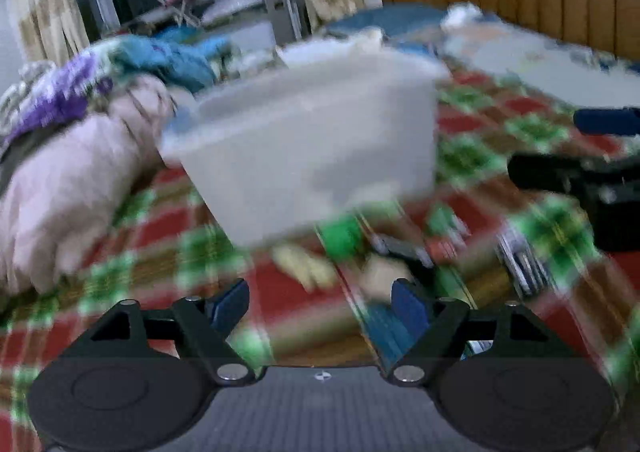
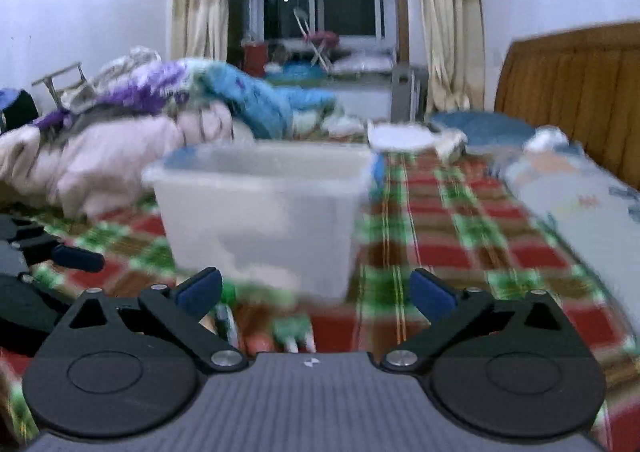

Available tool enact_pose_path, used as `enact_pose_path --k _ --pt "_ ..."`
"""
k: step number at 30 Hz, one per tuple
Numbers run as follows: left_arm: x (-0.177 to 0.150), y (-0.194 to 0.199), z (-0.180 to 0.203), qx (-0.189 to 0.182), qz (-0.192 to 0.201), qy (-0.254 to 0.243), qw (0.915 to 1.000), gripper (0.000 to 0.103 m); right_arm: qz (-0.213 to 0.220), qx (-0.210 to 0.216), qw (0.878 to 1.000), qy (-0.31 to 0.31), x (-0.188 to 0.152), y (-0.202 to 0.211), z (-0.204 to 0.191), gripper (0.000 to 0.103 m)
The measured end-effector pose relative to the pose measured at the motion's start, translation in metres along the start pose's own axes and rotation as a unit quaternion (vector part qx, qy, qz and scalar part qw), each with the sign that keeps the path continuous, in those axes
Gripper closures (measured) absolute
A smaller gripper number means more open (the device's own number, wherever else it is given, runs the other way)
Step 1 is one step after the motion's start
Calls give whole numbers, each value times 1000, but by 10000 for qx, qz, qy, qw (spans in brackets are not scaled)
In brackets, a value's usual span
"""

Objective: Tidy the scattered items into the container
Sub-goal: 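Grasp the blue figure with the left tool while the right tool grasps the silver car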

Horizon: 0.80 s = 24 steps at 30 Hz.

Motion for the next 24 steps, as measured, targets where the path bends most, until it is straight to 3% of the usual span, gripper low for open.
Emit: enact_pose_path --k 3,4,6,8,13,16,18,20,24 --pt "-27 5 27 -72 -98 -33 9999 22 -303 -290 9990 -173 -28 5 12 0" --pt "-34 6 33 -117 -106 6 9999 22 -534 -594 9967 -155 -37 4 16 0" --pt "-42 7 41 -172 -162 158 9996 22 -1020 -1255 9867 143 -54 2 21 0" --pt "-49 6 45 -271 -173 267 9991 22 -1347 -1462 9785 549 -64 -2 18 0" --pt "-51 6 38 -399 -83 478 9980 22 -918 -367 9951 -66 -67 2 8 1" --pt "-44 3 21 -636 -93 936 9935 22 -848 -527 9948 -219 -64 -3 9 10" --pt "-37 -5 10 -563 -71 1194 9912 22 -709 -634 9951 -266 -61 -7 12 19" --pt "-29 -20 11 -467 -196 1161 9920 22 -794 -734 9936 -317 -60 -17 15 29" --pt "-23 -42 25 -252 -376 769 9960 24 -1004 -659 9918 -444 -66 -39 12 29"
Point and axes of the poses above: each gripper's, at about its wrist camera, not at the fingertips, and y roughly against the way its jaws point, z to its right, x to its top, the point moved 9 cm from there along -y, roughly the way its jaws point, and after that the axes turned 2 degrees about x, right-handed, at the moved point
